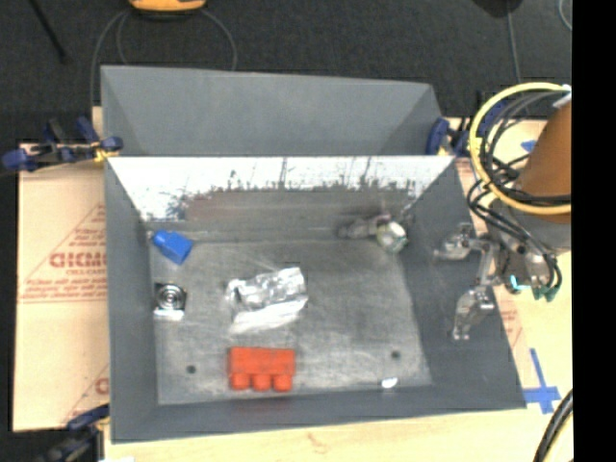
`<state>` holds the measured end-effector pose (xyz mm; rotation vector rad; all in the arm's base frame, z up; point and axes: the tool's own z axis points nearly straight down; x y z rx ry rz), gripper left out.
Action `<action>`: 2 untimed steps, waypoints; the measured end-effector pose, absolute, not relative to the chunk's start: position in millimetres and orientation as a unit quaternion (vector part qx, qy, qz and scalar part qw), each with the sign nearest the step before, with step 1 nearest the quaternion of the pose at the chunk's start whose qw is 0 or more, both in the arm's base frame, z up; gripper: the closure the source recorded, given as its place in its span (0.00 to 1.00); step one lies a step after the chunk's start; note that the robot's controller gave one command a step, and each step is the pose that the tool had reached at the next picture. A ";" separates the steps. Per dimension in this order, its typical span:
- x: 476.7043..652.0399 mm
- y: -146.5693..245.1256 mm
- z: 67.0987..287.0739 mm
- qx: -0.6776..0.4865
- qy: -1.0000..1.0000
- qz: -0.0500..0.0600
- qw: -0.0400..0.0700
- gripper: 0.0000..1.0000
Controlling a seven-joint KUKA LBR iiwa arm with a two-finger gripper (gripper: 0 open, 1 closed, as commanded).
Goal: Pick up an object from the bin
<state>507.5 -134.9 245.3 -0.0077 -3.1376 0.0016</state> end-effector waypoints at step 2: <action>523.8 -100.4 143.3 0.141 -0.990 -0.001 -0.004 0.00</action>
Offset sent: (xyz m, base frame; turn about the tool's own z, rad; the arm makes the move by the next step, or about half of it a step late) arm -0.0310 -0.0250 -0.0967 -0.3030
